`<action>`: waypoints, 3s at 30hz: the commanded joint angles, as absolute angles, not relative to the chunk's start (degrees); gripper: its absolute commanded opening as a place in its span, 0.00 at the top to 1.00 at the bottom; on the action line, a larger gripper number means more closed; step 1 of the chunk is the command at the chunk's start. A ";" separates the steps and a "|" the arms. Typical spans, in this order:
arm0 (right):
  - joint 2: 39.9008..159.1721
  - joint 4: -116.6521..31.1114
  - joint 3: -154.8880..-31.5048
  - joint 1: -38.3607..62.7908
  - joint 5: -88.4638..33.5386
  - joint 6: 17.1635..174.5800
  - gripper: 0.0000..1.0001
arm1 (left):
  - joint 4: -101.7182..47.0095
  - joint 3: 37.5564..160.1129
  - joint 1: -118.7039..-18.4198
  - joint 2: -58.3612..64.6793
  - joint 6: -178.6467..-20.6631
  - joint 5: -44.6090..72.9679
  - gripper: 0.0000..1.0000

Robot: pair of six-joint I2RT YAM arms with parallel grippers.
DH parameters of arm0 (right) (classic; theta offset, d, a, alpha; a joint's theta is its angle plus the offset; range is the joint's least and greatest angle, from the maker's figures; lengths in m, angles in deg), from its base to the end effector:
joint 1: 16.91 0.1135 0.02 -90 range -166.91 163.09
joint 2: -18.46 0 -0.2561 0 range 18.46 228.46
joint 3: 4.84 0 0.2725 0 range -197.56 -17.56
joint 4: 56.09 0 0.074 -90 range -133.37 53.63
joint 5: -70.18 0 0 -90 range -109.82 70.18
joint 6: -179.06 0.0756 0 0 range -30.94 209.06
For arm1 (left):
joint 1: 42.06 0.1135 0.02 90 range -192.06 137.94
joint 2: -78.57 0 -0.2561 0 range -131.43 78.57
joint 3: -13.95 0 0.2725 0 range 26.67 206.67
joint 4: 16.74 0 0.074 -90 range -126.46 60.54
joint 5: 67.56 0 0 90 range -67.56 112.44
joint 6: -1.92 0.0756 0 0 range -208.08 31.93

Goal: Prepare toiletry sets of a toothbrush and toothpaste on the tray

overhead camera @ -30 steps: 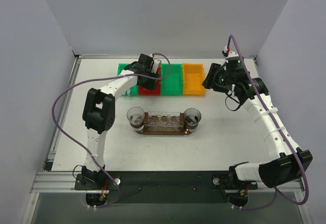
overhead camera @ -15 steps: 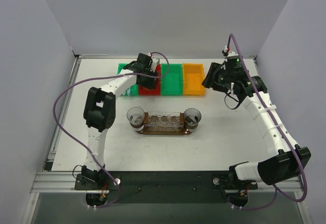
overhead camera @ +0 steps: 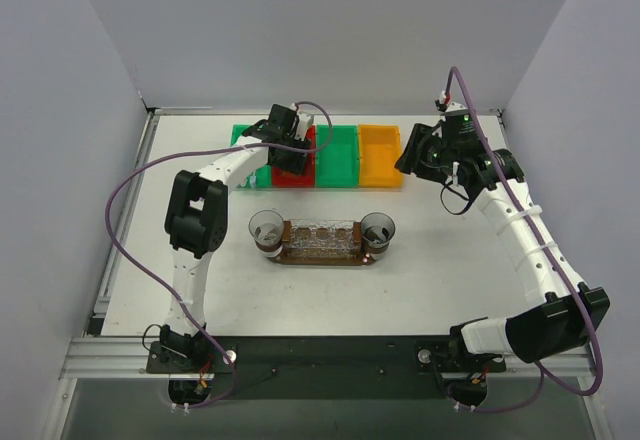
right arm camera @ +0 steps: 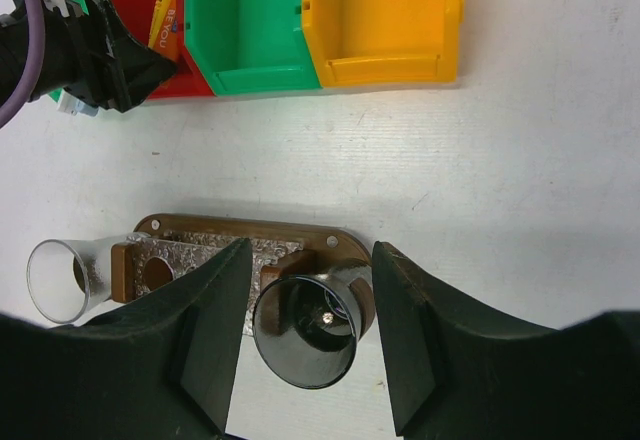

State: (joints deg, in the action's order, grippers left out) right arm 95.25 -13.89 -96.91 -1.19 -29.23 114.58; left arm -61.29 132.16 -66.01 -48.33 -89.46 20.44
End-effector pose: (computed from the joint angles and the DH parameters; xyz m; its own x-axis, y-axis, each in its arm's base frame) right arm 0.3401 0.1086 0.3674 -0.5689 0.2814 -0.7728 -0.1801 0.8742 0.4509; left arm 0.4857 -0.2186 0.1573 -0.7422 0.3033 -0.5976 0.4070 0.9124 -0.0424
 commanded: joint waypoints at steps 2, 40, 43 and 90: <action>96.59 -13.22 -98.69 -1.53 -30.02 114.81 0.54 | -59.25 132.05 -65.79 -50.19 -89.83 20.68 0.44; 100.28 -13.13 -99.91 -2.67 -33.00 114.28 0.53 | -50.29 131.26 -67.81 -48.61 -82.45 31.93 0.37; 100.63 -13.13 -100.18 -2.94 -33.44 114.19 0.53 | -49.94 130.38 -67.81 -48.53 -81.84 31.76 0.38; 104.41 -14.10 -102.11 -6.19 -37.14 114.28 0.53 | -50.46 132.48 -69.92 -47.47 -79.37 46.87 0.64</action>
